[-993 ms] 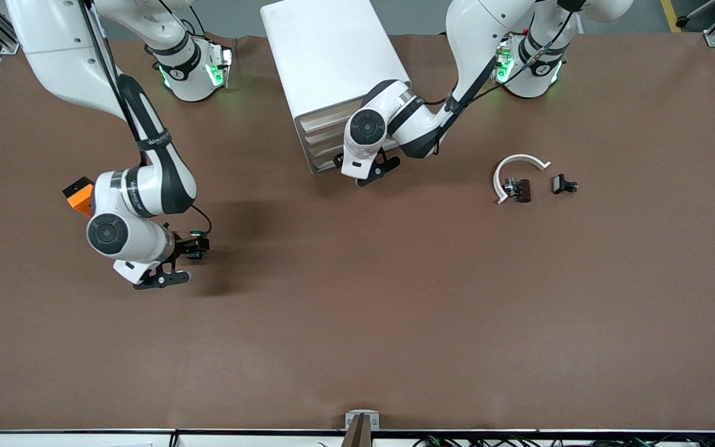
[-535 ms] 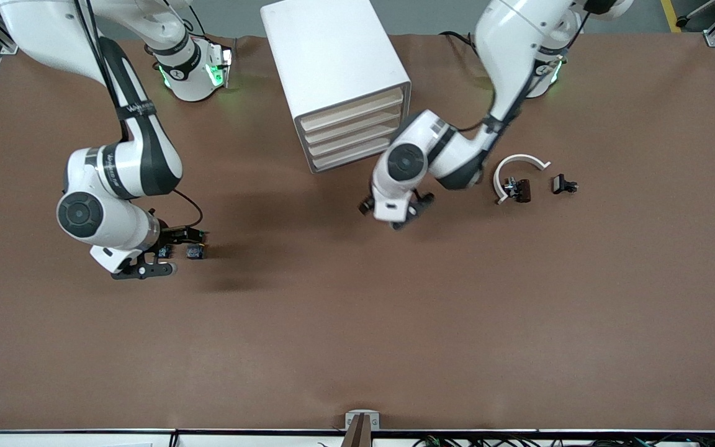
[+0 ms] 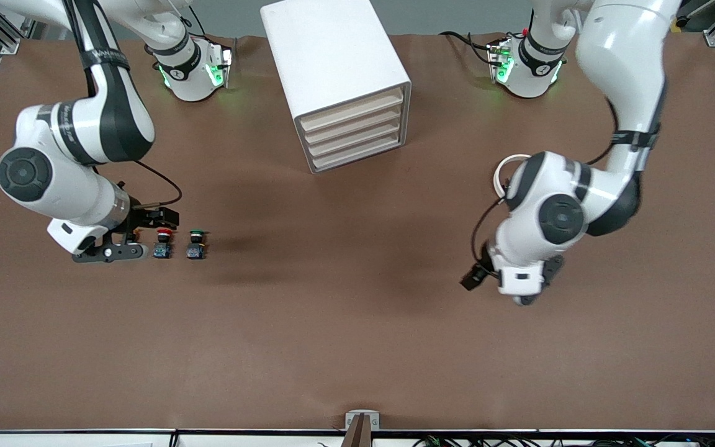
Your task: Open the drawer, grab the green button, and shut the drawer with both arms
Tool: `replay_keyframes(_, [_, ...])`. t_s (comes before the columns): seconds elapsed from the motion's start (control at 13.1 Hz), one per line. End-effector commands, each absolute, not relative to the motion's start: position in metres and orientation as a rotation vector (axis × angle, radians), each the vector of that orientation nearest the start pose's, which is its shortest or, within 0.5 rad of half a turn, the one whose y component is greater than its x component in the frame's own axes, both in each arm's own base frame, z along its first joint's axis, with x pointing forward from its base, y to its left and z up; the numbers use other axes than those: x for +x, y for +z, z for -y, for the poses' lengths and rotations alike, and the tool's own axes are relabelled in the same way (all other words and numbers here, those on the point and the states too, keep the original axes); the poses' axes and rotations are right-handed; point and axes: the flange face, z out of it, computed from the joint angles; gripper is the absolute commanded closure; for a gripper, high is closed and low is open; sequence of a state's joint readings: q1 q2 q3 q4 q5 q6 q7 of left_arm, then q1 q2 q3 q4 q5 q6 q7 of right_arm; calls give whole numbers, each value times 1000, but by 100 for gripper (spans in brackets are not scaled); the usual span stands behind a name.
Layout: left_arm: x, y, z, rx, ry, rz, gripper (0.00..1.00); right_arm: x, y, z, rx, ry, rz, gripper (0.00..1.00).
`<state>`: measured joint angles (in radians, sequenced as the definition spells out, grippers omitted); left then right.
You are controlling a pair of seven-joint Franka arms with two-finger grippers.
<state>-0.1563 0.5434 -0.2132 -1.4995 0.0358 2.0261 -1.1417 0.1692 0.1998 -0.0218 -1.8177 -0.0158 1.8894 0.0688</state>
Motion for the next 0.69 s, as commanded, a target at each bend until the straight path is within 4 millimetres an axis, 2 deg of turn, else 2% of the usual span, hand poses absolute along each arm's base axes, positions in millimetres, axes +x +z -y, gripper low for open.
replay_keyframes(0.0, [661,424,182,-2964,30,1151,0,577,444,-84,-3167,204,124,0])
replay_keyframes(0.08, [660,443,162,-2981,16,1102,0,572,455,-85,-3167,200,123,0])
replay_keyframes(0.23, [650,484,138,-3025,-19,960,0,567,467,-84,-3167,197,123,0])
replay_keyframes(0.31, [647,501,119,-3026,-30,935,0,564,472,-83,-3167,195,120,0])
replay_keyframes(0.61, [602,577,84,-3052,-2,669,0,550,501,-77,-3165,171,111,0])
